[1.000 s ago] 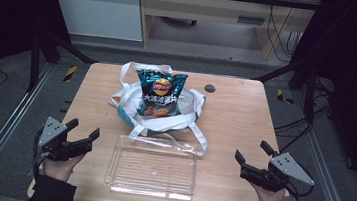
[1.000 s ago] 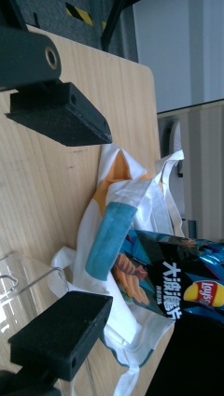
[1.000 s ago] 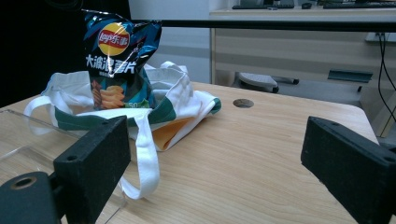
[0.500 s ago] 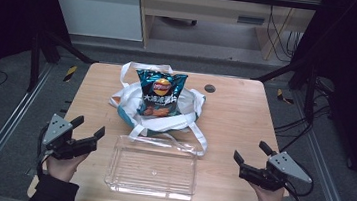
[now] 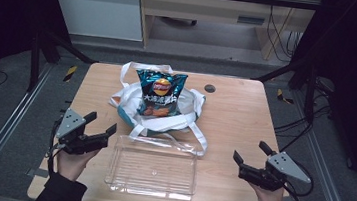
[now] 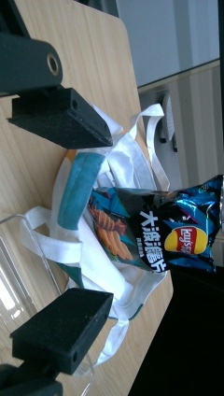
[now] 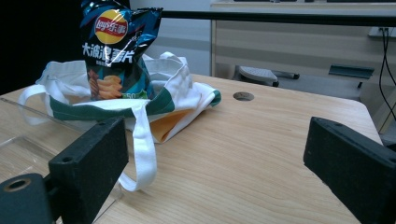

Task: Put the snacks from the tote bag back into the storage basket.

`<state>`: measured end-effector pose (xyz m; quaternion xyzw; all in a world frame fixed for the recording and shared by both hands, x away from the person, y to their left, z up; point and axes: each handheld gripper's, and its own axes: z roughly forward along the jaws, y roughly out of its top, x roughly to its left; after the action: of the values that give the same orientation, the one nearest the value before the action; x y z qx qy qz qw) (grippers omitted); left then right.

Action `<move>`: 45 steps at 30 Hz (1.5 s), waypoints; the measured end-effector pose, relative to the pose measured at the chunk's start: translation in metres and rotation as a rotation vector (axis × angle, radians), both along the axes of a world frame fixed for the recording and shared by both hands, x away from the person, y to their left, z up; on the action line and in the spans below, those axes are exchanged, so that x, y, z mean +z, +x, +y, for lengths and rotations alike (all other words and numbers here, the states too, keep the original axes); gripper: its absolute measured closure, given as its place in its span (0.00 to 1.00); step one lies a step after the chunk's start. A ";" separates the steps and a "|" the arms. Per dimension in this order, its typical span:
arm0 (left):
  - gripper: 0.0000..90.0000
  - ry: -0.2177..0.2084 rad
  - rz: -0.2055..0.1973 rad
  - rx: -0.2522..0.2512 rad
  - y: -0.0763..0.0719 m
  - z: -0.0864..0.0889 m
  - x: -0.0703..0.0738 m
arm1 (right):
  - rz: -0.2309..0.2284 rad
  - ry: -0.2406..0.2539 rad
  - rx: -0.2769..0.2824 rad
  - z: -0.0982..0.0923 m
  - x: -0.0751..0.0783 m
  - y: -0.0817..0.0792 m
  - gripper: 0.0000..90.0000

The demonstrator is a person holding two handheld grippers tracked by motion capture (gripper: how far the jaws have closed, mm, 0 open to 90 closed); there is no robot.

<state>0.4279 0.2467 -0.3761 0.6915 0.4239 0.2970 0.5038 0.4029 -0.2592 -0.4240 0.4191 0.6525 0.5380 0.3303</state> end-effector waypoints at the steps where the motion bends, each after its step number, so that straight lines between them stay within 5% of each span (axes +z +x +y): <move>1: 0.22 0.007 -0.001 -0.001 0.001 -0.002 0.001 | 0.003 0.000 -0.002 0.000 0.000 0.000 0.08; 24: 0.24 0.019 -0.022 -0.026 0.039 -0.023 0.035 | 0.009 -0.008 0.001 0.001 0.000 0.001 0.08; 45: 0.25 0.014 -0.036 -0.014 0.073 -0.035 0.047 | 0.008 -0.016 0.014 0.003 0.000 0.003 0.08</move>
<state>0.5012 0.2115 -0.3294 0.6926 0.4079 0.3091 0.5084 0.4055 -0.2562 -0.4235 0.4140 0.6610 0.5333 0.3274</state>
